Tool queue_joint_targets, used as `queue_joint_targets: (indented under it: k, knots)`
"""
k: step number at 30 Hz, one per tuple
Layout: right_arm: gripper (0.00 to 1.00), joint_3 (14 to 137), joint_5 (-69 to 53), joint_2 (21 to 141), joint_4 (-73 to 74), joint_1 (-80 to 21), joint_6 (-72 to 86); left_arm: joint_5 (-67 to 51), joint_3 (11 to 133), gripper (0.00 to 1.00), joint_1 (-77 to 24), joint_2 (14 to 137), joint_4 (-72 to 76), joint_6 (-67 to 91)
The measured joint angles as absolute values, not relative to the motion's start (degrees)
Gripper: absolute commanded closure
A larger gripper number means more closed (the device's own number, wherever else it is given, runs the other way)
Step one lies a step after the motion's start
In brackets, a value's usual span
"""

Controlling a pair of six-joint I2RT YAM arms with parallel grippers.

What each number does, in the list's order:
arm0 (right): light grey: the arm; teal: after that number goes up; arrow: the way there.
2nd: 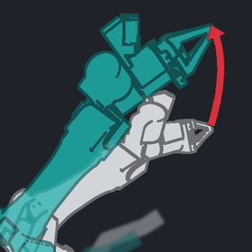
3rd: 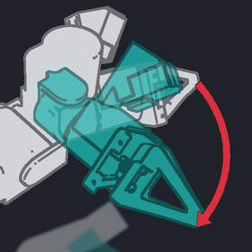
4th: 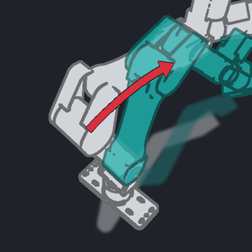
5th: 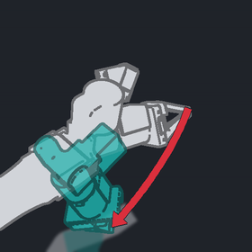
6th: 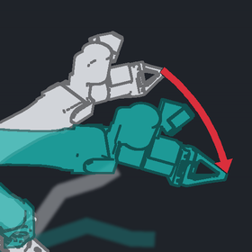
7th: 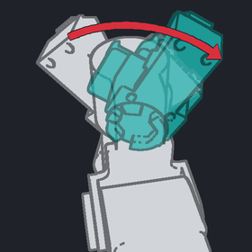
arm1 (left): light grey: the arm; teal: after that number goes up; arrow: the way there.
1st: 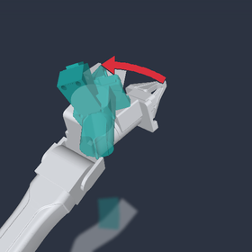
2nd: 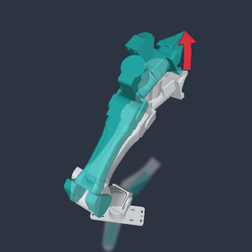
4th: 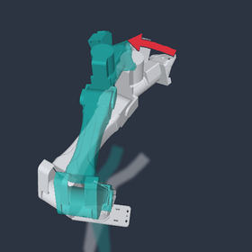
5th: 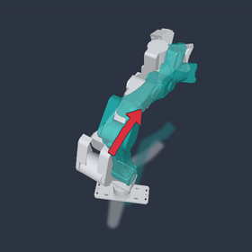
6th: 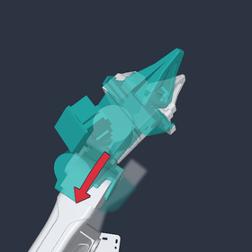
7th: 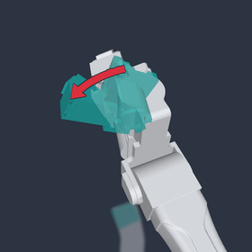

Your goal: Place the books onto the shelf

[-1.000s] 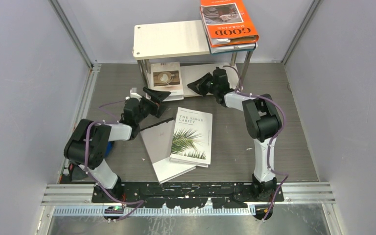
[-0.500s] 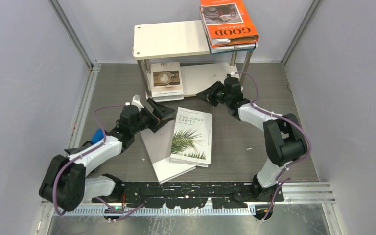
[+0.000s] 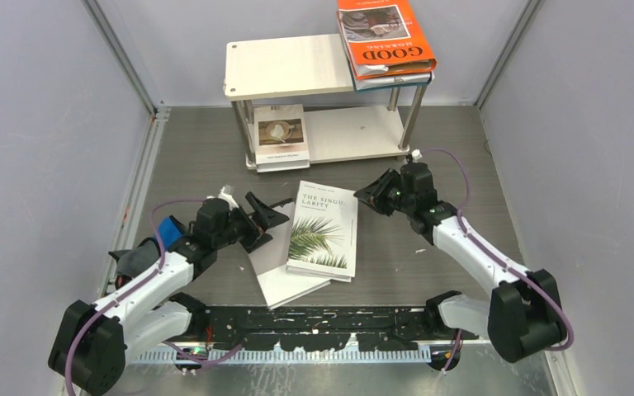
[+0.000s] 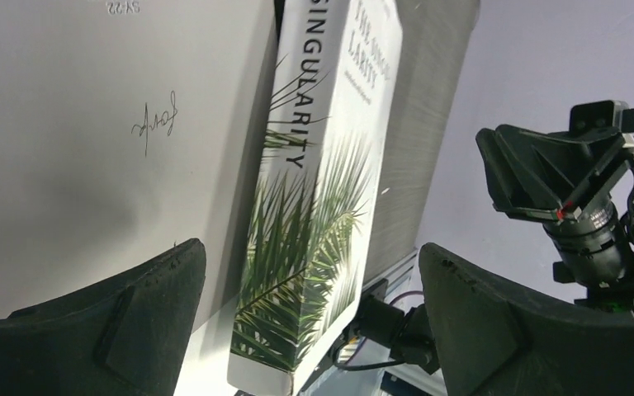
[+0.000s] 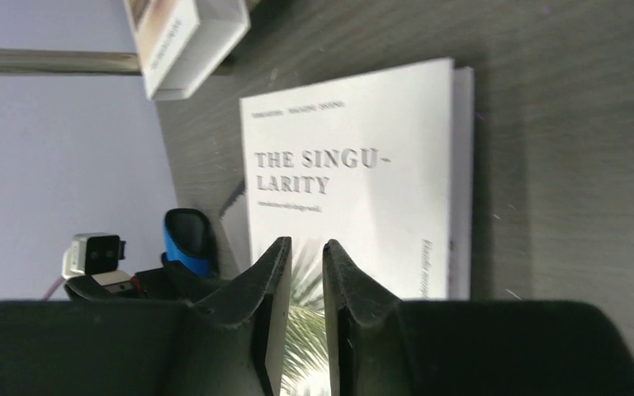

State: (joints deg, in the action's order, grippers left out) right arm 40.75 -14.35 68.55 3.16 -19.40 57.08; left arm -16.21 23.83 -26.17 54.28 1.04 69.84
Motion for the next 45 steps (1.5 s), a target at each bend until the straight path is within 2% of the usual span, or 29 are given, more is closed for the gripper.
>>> queue_joint_targets:
  k: [8,24,35,45]
  knots:
    - [0.75,33.91,-10.07,61.93,11.20,-19.40,55.16,-16.86,24.23,0.00,-30.41,62.00,1.54,68.49]
    - [0.77,29.69,-9.21,63.57,11.14,-19.57,54.57,-17.15,27.38,0.02,-34.76,71.29,10.13,68.79]
    - [0.79,29.61,-10.52,69.04,7.77,-22.31,54.83,-17.10,30.79,0.08,-39.72,77.47,13.26,69.10]
    - [0.80,29.32,-10.33,69.30,6.87,-23.64,55.05,-16.97,30.92,0.16,-41.52,79.46,16.23,70.57]
